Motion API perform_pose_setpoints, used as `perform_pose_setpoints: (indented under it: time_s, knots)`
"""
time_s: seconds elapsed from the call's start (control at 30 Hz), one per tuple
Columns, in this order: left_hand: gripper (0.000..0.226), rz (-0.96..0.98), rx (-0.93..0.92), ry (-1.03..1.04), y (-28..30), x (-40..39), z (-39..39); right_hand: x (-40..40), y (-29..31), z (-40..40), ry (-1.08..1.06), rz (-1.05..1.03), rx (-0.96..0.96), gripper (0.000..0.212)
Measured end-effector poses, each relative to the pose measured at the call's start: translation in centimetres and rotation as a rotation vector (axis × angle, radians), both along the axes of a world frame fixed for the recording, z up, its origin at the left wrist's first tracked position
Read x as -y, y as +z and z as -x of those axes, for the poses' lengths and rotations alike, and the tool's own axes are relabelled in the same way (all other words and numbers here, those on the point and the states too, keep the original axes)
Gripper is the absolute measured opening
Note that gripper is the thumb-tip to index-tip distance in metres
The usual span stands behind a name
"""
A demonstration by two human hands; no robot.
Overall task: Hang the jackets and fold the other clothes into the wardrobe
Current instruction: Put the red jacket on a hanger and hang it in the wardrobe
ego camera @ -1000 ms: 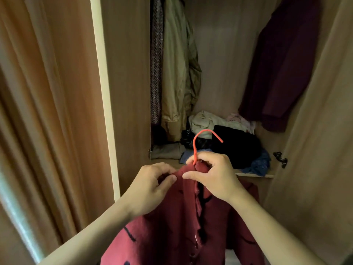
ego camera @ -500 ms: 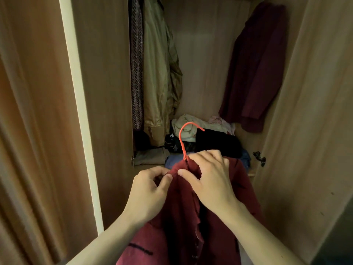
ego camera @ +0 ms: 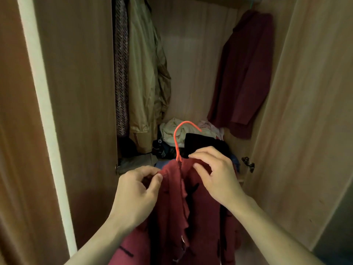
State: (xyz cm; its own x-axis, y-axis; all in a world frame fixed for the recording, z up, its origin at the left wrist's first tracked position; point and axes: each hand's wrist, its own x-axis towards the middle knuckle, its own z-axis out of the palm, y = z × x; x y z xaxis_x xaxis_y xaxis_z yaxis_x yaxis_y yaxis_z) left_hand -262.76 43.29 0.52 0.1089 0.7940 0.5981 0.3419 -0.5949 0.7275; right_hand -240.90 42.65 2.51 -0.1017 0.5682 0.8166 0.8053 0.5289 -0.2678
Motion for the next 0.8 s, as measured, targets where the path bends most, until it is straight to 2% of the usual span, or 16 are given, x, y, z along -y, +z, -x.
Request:
perform_pose_setpoints:
  time_s: [0.1,0.27,0.57,0.8]
  knots:
    - [0.018,-0.039,-0.005,0.03,0.8,-0.9,-1.1,-1.9,-0.3,-1.8,-0.009,-0.032,0.025,0.014]
    - [0.021,-0.141,-0.035,0.119,2.4,-2.8,-4.9,-5.8,-0.4,-6.2,0.051,-0.189,0.002,0.01]
    - [0.01,-0.682,-0.306,0.355,6.9,-8.4,-13.6,-13.1,3.1,-14.6,0.146,-0.507,-0.118,0.007]
    - [0.007,-0.909,-0.359,0.52,10.2,-13.4,-16.8,-18.4,7.4,-17.3,0.215,-0.617,-0.115,0.007]
